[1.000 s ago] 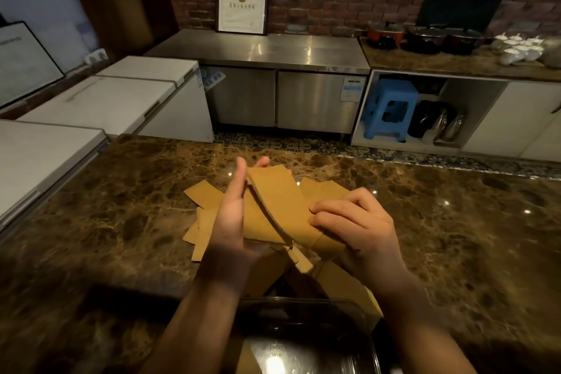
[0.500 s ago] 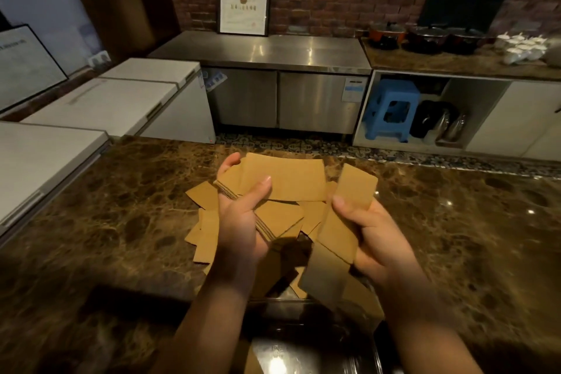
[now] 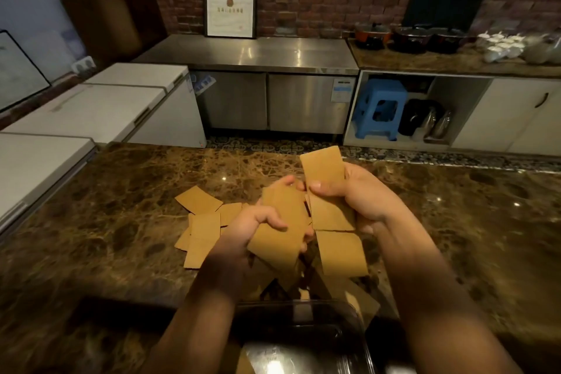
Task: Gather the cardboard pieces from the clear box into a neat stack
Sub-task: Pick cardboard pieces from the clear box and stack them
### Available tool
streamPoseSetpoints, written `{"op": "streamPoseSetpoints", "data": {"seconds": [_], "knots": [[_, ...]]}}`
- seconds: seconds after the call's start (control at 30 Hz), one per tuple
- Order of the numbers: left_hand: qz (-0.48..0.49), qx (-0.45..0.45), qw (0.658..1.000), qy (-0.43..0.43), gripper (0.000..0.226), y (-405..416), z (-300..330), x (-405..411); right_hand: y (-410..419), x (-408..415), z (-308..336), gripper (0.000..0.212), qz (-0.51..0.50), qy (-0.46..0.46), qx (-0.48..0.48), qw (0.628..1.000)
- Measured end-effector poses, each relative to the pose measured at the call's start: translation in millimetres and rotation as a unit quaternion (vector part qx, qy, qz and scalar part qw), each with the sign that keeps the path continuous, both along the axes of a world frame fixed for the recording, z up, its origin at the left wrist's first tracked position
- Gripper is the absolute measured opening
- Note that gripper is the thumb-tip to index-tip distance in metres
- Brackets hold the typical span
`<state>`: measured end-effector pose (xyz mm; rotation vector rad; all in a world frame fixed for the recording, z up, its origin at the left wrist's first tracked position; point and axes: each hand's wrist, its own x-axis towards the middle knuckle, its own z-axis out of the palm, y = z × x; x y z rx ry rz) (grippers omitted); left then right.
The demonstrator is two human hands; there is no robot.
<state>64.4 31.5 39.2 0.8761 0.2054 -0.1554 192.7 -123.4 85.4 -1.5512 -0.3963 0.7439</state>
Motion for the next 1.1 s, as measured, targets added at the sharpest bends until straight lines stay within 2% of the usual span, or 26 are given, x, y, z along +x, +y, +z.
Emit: {"op": "streamPoseSetpoints", "data": {"seconds": [0.07,0.1,0.2,0.3,0.4,0.53,0.67,0.73,0.77,0.8,0.87,0.93,1.0,1.03,1.1], "knots": [[0.038,-0.076,0.996,-0.04,0.082,3,-3,1,-2,2,-5,0.024,-0.054,0.078,0.053,0.994],[0.056,-0.079,0.994,-0.058,0.081,4,-4,0,-3,2,-8,0.025,-0.083,0.112,0.075,0.987],[0.088,0.022,0.994,-0.063,0.07,0,-5,-4,2,-4,-15,0.026,-0.137,0.187,0.135,0.963],[0.105,0.101,0.989,-0.025,0.057,-9,0,-4,10,-11,-19,0.03,-0.16,0.197,0.163,0.953],[0.127,0.159,0.979,-0.014,0.064,-10,3,-4,9,-15,-17,0.034,-0.161,0.189,0.181,0.952],[0.189,0.147,0.97,-0.029,0.075,-2,7,-7,-4,-11,-11,0.034,-0.155,0.252,0.23,0.927],[0.224,0.139,0.963,-0.055,0.074,-2,10,-8,-10,-18,-7,0.046,-0.044,0.246,0.163,0.955],[0.236,0.145,0.959,-0.059,0.071,-3,10,-8,-7,-23,-8,0.04,-0.049,0.202,0.139,0.968],[0.242,0.133,0.959,-0.059,0.066,-3,11,-7,-5,-25,-9,0.037,-0.071,0.15,0.141,0.976],[0.249,0.106,0.961,-0.049,0.06,-4,11,-6,-5,-27,-10,0.035,-0.101,0.07,0.146,0.981],[0.255,0.028,0.967,-0.001,0.051,-3,11,-4,-7,-29,-11,0.028,-0.138,-0.113,0.173,0.969],[0.227,-0.019,0.972,0.06,0.052,0,11,-5,-11,-33,-11,0.029,-0.077,-0.245,0.211,0.943],[0.18,-0.014,0.979,0.095,0.055,4,12,-7,-13,-34,-17,0.039,0.008,-0.357,0.145,0.923],[0.155,-0.001,0.984,0.09,0.054,5,11,-8,-11,-32,-23,0.047,0.037,-0.395,0.096,0.913],[0.107,0.038,0.992,0.052,0.054,5,11,-8,-12,-30,-33,0.05,0.073,-0.404,0.054,0.91]]}}
